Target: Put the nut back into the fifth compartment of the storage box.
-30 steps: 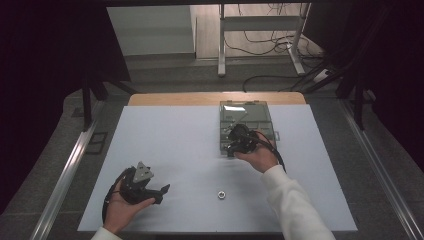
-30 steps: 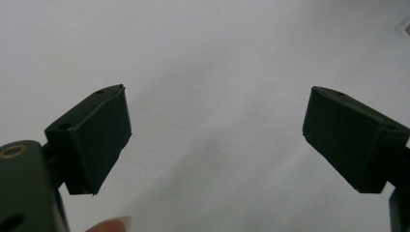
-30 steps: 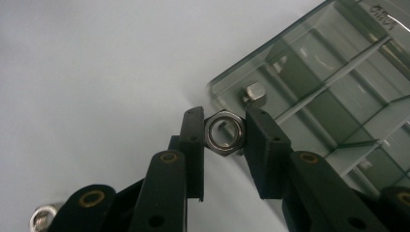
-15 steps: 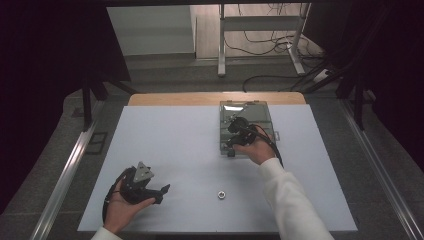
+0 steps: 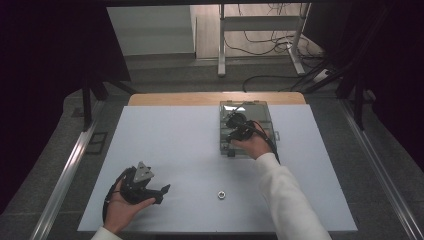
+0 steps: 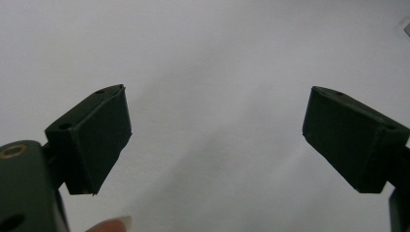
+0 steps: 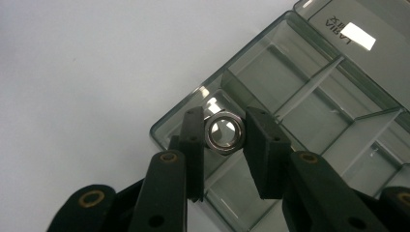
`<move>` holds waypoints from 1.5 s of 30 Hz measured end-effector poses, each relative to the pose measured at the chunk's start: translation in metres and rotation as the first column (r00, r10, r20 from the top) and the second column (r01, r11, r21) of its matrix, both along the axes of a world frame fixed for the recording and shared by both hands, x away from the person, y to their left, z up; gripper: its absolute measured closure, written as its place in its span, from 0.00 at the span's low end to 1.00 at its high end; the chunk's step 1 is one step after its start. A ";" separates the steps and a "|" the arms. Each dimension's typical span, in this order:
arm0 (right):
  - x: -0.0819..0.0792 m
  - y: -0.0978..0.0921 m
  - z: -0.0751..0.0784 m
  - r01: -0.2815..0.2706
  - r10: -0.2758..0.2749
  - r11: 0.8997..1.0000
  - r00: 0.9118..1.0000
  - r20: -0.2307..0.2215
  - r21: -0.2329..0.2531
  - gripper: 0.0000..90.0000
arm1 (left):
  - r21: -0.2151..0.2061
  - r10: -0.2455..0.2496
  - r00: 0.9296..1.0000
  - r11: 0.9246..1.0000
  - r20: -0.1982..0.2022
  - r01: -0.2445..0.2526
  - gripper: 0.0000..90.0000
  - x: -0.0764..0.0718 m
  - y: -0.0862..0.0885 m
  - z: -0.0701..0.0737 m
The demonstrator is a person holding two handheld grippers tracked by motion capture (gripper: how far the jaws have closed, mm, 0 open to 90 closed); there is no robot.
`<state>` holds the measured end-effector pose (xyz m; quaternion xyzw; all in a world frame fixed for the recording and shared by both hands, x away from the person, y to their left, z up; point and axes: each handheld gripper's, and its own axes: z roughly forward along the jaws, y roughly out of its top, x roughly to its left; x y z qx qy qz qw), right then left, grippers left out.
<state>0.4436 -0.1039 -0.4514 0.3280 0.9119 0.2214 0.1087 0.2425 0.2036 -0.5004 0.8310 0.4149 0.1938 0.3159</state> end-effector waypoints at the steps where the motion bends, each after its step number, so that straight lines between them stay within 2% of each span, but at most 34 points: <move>1: 0.001 0.000 0.000 0.003 -0.003 1.000 1.000 -0.002 0.001 0.78 | 0.001 -0.001 1.000 1.000 0.000 0.001 0.12 0.000 0.000 0.000; 16: 0.008 0.008 -0.006 0.025 -0.024 0.999 1.000 0.016 -0.038 0.78 | 0.005 -0.002 1.000 1.000 -0.002 0.002 0.12 0.000 0.001 0.000; 21: 0.009 0.009 -0.007 0.030 -0.029 0.999 0.999 0.013 -0.036 0.78 | 0.004 -0.003 1.000 1.000 -0.001 0.003 0.12 0.000 0.000 0.000; 22: 0.009 0.008 -0.007 0.033 -0.033 0.999 0.999 0.010 -0.032 0.74 | 0.006 -0.003 1.000 1.000 -0.002 0.003 0.12 0.000 0.001 0.000; 24: 0.009 0.008 -0.007 0.033 -0.033 0.999 0.999 0.006 -0.020 0.59 | 0.006 -0.003 1.000 1.000 -0.002 0.003 0.12 0.000 0.001 0.000; 25: 0.009 0.008 -0.007 0.033 -0.033 0.999 0.999 0.006 -0.020 0.59 | 0.006 -0.003 1.000 1.000 -0.002 0.003 0.12 0.000 0.001 0.000; 26: 0.008 0.008 -0.006 0.036 -0.036 0.999 0.999 0.015 -0.011 0.45 | 0.004 -0.004 1.000 1.000 -0.004 0.004 0.12 0.000 0.000 0.000; 27: 0.008 0.008 -0.006 0.036 -0.036 0.999 0.999 0.015 -0.011 0.45 | 0.004 -0.004 1.000 1.000 -0.004 0.004 0.12 0.000 0.000 0.000; 28: 0.006 0.007 -0.003 0.039 -0.039 0.999 0.999 0.022 0.000 0.36 | 0.005 -0.004 1.000 1.000 -0.004 0.004 0.12 0.000 0.000 0.000; 31: 0.002 0.005 0.001 0.038 -0.038 0.999 0.999 0.024 0.007 0.31 | 0.002 -0.004 1.000 1.000 -0.004 0.004 0.12 0.000 0.000 0.000; 35: -0.005 0.003 0.004 0.015 -0.016 0.999 1.000 0.013 0.028 0.30 | 0.002 -0.004 1.000 1.000 -0.003 0.004 0.12 0.000 0.000 0.000; 38: -0.017 0.001 0.007 -0.015 0.015 1.000 1.000 0.014 0.024 0.30 | 0.004 -0.007 1.000 1.000 -0.004 0.007 0.12 0.000 0.000 0.000; 45: -0.031 -0.003 0.008 -0.043 0.043 0.999 0.999 0.009 0.018 0.29 | 0.002 -0.006 1.000 1.000 -0.001 0.006 0.12 -0.001 -0.001 0.000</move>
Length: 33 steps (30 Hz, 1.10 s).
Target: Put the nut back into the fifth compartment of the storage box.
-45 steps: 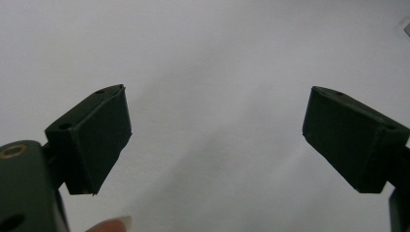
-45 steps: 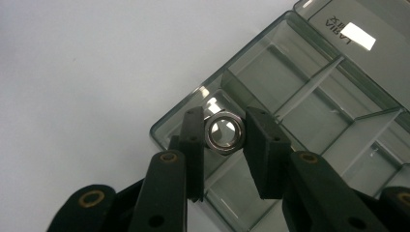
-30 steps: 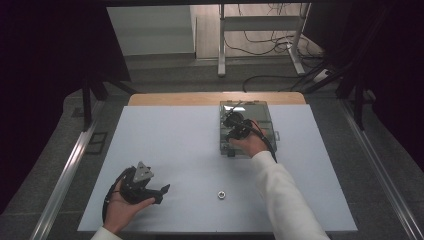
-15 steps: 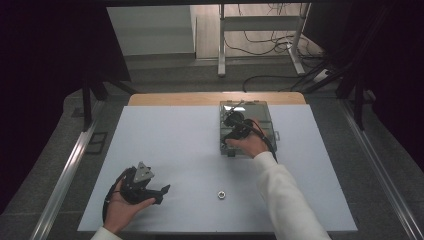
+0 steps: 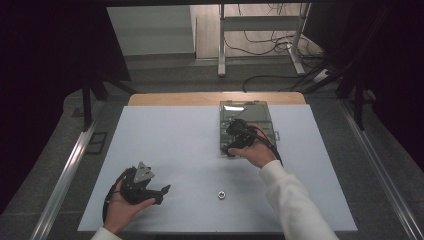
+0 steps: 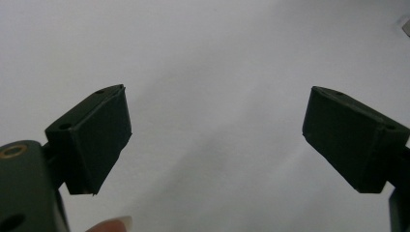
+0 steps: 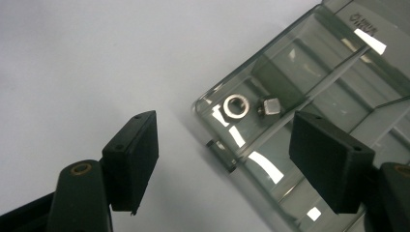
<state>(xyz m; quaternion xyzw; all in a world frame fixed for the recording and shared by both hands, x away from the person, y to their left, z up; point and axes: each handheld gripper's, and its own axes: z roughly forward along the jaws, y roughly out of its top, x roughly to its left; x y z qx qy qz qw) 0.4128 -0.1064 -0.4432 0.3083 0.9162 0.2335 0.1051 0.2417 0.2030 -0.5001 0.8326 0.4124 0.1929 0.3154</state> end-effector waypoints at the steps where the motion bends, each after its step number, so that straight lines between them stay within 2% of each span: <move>1: -0.005 -0.001 0.000 -0.006 0.006 1.000 1.000 -0.001 0.003 0.29 | 0.000 0.001 1.000 1.000 0.000 -0.001 0.12 0.000 0.000 0.000; 19: -0.034 -0.012 -0.007 -0.036 0.036 0.999 0.999 -0.013 0.009 0.29 | 0.004 -0.001 1.000 1.000 -0.002 0.001 0.12 0.000 -0.001 0.000; 25: -0.051 -0.014 -0.011 -0.055 0.056 0.998 0.998 -0.041 0.029 0.29 | 0.005 -0.001 1.000 1.000 -0.002 0.001 0.12 0.000 -0.001 -0.001; 33: -0.069 -0.014 -0.016 -0.088 0.090 0.996 0.994 -0.056 0.033 0.28 | 0.005 0.000 1.000 1.000 -0.002 0.000 0.12 0.000 -0.001 -0.001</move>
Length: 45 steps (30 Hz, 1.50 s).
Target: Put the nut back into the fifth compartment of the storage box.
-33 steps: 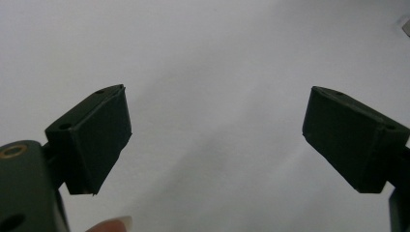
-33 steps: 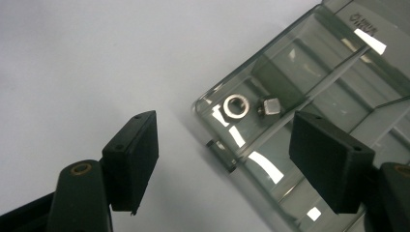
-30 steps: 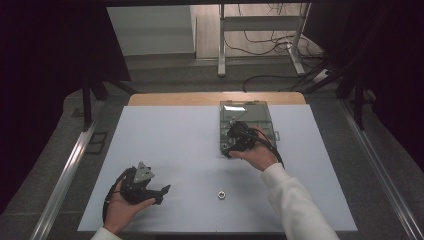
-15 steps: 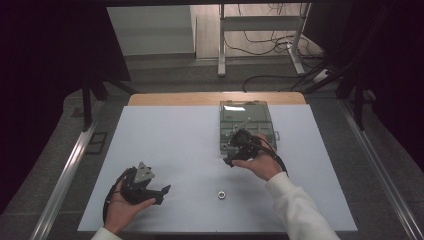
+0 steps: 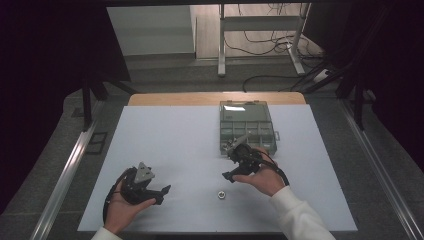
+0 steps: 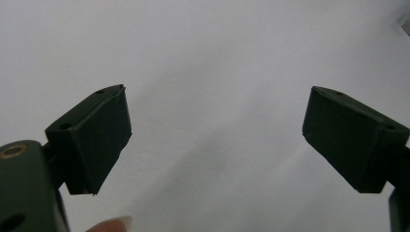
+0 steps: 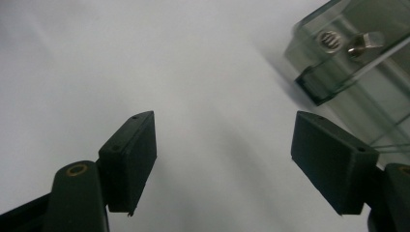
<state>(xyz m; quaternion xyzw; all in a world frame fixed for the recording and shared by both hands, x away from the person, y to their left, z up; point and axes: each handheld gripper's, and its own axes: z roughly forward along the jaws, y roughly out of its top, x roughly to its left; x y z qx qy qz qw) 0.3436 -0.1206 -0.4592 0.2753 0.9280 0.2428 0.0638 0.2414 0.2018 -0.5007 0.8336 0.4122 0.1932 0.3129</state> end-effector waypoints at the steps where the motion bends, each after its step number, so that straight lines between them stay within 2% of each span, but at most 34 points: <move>1: -0.003 0.000 -0.001 -0.007 0.007 1.000 1.000 -0.003 -0.001 0.28 | 0.001 0.000 1.000 1.000 0.000 0.000 0.12 0.000 0.000 0.000; 9: -0.019 0.003 -0.002 -0.072 0.072 0.997 0.997 0.002 0.018 0.27 | 0.002 -0.003 1.000 1.000 -0.002 0.003 0.12 0.000 -0.001 0.000; 15: -0.026 0.009 -0.008 -0.152 0.152 0.988 0.988 -0.015 0.002 0.24 | 0.001 -0.004 1.000 1.000 -0.002 0.004 0.12 0.000 -0.001 0.000; 17: -0.027 0.010 -0.009 -0.161 0.161 0.987 0.987 -0.017 -0.001 0.24 | 0.002 -0.004 1.000 1.000 -0.001 0.004 0.12 0.000 -0.001 0.000; 18: -0.028 0.013 -0.012 -0.188 0.188 0.982 0.982 -0.023 -0.010 0.24 | 0.002 -0.004 1.000 1.000 -0.001 0.004 0.12 0.000 0.000 0.000; 23: -0.031 0.017 -0.015 -0.228 0.227 0.973 0.973 -0.031 -0.022 0.23 | 0.001 -0.006 1.000 1.000 -0.003 0.006 0.12 0.000 -0.001 -0.001; 24: -0.032 0.018 -0.016 -0.252 0.252 0.967 0.967 -0.029 -0.026 0.23 | 0.001 -0.008 1.000 1.000 -0.004 0.008 0.12 0.000 -0.001 -0.001; 27: -0.034 0.021 -0.019 -0.281 0.280 0.959 0.959 -0.034 -0.033 0.21 | 0.002 -0.009 1.000 1.000 -0.004 0.009 0.12 0.000 -0.001 -0.001; 30: -0.036 0.023 -0.021 -0.293 0.291 0.955 0.956 -0.036 -0.040 0.21 | 0.001 -0.007 1.000 1.000 -0.003 0.007 0.12 0.000 -0.001 -0.001; 31: -0.036 0.025 -0.023 -0.310 0.308 0.950 0.951 -0.040 -0.043 0.21 | 0.001 -0.006 1.000 1.000 -0.003 0.006 0.12 0.000 -0.001 -0.001; 34: -0.037 0.027 -0.025 -0.320 0.318 0.946 0.947 -0.049 -0.049 0.21 | 0.002 -0.006 1.000 1.000 -0.003 0.006 0.12 0.000 -0.001 -0.001; 36: -0.037 0.029 -0.029 -0.331 0.328 0.941 0.943 -0.057 -0.073 0.24 | 0.002 -0.007 1.000 1.000 -0.003 0.007 0.12 0.000 -0.001 -0.001; 38: -0.037 0.029 -0.030 -0.333 0.329 0.939 0.943 -0.057 -0.082 0.24 | 0.002 -0.008 1.000 1.000 -0.003 0.008 0.12 0.000 -0.001 -0.001; 44: -0.037 0.034 -0.039 -0.367 0.356 0.922 0.929 -0.099 -0.123 0.32 | 0.004 -0.007 1.000 1.000 -0.002 0.007 0.12 0.000 -0.001 -0.001; 45: -0.037 0.034 -0.039 -0.367 0.356 0.922 0.929 -0.099 -0.123 0.32 | 0.004 -0.007 1.000 1.000 -0.002 0.007 0.12 0.000 -0.001 -0.001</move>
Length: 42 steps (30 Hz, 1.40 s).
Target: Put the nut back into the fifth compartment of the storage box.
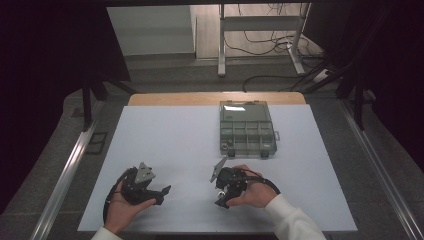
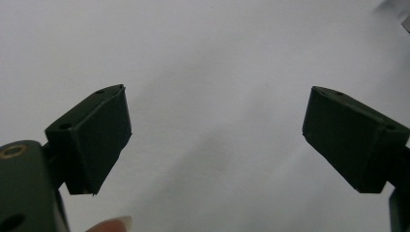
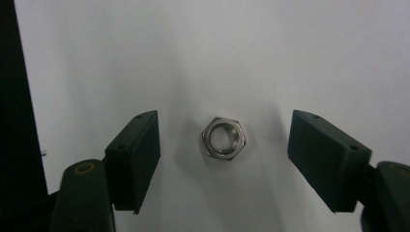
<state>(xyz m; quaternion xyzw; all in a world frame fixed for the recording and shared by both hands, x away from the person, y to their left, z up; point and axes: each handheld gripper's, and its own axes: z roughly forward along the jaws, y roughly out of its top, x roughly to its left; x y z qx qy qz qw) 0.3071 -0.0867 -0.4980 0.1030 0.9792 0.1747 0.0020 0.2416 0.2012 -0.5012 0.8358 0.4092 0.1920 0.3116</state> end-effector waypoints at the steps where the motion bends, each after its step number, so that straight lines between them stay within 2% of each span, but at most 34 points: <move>1: 0.000 0.001 -0.001 -0.005 0.005 1.000 1.000 0.003 -0.011 0.33 | 0.000 0.000 1.000 1.000 0.001 0.000 0.12 0.000 0.000 0.000; 8: 0.000 0.003 -0.006 -0.034 0.035 0.999 0.999 0.012 -0.033 0.49 | 0.002 -0.001 1.000 1.000 0.001 0.001 0.12 0.000 0.000 0.000; 9: -0.002 0.003 -0.006 -0.040 0.041 0.998 0.999 0.026 -0.038 0.54 | 0.002 -0.001 1.000 1.000 0.001 0.001 0.12 0.000 0.000 0.000; 10: -0.002 0.003 -0.006 -0.040 0.041 0.998 0.999 0.026 -0.038 0.54 | 0.002 -0.001 1.000 1.000 0.001 0.001 0.12 0.000 0.000 0.000; 11: -0.002 0.003 -0.005 -0.043 0.044 0.998 0.999 0.025 -0.038 0.61 | 0.002 -0.001 1.000 1.000 0.001 0.001 0.12 0.000 0.000 0.000; 12: -0.002 0.003 -0.005 -0.043 0.044 0.998 0.999 0.025 -0.038 0.61 | 0.002 -0.001 1.000 1.000 0.001 0.001 0.12 0.000 0.000 0.000; 18: -0.005 0.004 -0.004 -0.077 0.078 0.996 0.996 0.036 -0.044 0.76 | 0.004 0.001 1.000 1.000 0.002 -0.001 0.12 0.000 0.000 0.000; 26: -0.005 0.005 -0.003 -0.054 0.057 0.997 0.997 0.044 -0.047 0.78 | 0.003 0.001 1.000 1.000 0.004 -0.001 0.12 -0.001 0.000 0.001; 38: 0.001 -0.006 0.016 0.008 -0.011 0.999 0.998 0.067 0.036 0.78 | 0.004 0.000 1.000 1.000 0.005 0.000 0.12 -0.001 0.000 0.001; 42: 0.004 -0.009 0.023 0.023 -0.029 0.998 0.996 0.089 0.059 0.78 | 0.002 0.001 1.000 1.000 0.006 -0.001 0.12 -0.001 -0.001 0.001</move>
